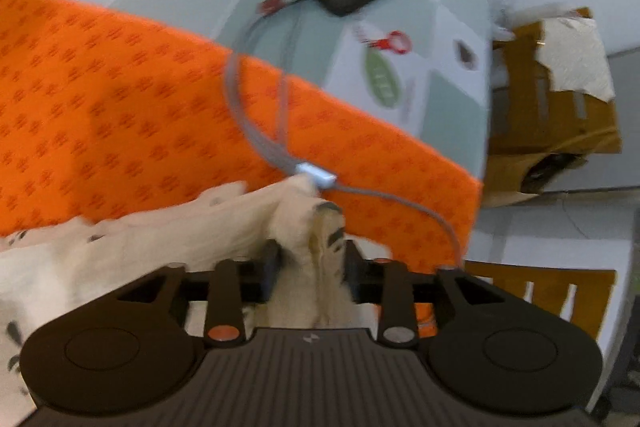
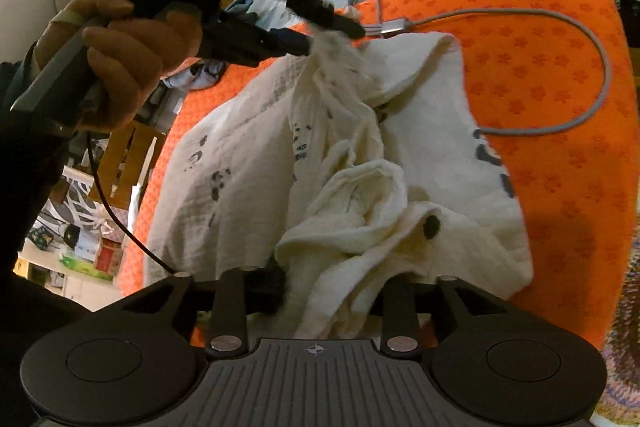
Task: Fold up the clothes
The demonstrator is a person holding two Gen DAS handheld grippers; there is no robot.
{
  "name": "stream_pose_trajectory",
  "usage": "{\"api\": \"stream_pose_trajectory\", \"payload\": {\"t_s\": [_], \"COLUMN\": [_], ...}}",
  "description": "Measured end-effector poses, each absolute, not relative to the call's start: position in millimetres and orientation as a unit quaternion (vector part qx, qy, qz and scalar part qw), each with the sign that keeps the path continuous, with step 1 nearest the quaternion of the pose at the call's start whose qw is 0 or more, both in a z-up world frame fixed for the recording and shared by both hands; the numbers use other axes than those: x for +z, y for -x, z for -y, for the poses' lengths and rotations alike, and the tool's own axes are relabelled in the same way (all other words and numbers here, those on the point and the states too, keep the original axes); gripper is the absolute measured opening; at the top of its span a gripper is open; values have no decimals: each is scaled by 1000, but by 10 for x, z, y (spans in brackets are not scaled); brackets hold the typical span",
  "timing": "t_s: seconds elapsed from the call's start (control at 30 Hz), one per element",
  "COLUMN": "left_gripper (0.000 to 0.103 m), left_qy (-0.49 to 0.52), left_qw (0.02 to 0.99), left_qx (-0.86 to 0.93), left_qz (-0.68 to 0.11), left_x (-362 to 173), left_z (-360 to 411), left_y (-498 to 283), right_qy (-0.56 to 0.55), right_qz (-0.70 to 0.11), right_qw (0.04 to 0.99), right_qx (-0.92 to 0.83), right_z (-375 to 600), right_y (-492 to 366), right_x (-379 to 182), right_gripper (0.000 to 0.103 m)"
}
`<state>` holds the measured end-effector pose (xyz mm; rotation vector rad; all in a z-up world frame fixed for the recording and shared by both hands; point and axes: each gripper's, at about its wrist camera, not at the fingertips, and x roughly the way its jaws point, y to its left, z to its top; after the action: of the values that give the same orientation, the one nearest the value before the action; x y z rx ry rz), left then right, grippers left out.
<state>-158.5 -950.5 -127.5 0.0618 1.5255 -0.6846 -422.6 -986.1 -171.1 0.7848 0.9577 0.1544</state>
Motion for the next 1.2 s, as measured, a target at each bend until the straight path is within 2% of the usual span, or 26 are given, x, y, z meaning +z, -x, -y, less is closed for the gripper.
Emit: {"api": "stream_pose_trajectory", "payload": {"t_s": [0.03, 0.07, 0.3, 0.5, 0.63, 0.7, 0.87, 0.93, 0.97, 1.2], "left_gripper": [48, 51, 54, 55, 56, 62, 62, 62, 62, 62], "left_qy": [-22, -17, -73, -120, -135, -142, -144, -145, -145, -153], "left_qw": [673, 675, 678, 675, 671, 674, 683, 687, 688, 709], "left_qx": [-323, -342, -452, -477, -478, -473, -447, -432, -425, -365], "left_qz": [-665, -654, -575, -550, -550, -550, -560, -566, -570, -583], "left_x": [-1210, -1145, -667, -449, -411, -438, -527, -546, -554, -562], "left_z": [9521, 9537, 9432, 8821, 8266, 7982, 7395, 7218, 7127, 6505], "left_y": [1595, 1605, 1710, 1845, 1942, 2001, 2111, 2122, 2126, 2013], "right_qy": [-360, -350, -269, -273, -279, -280, -318, -342, -349, -323], "right_qz": [-446, -443, -420, -374, -369, -374, -377, -380, -380, -389], "right_qw": [817, 824, 863, 881, 879, 873, 847, 837, 835, 835], "right_qx": [63, 49, -81, -95, -111, -143, -201, -196, -193, -217], "right_z": [9871, 9884, 9881, 9596, 9381, 9298, 9260, 9278, 9298, 9450], "right_y": [4273, 4325, 4672, 4801, 4799, 4796, 4815, 4813, 4818, 4805], "right_x": [-1677, -1631, -1189, -917, -942, -1029, -1355, -1454, -1461, -1488], "right_gripper": [56, 61, 61, 60, 59, 59, 59, 35, 16, 16]}}
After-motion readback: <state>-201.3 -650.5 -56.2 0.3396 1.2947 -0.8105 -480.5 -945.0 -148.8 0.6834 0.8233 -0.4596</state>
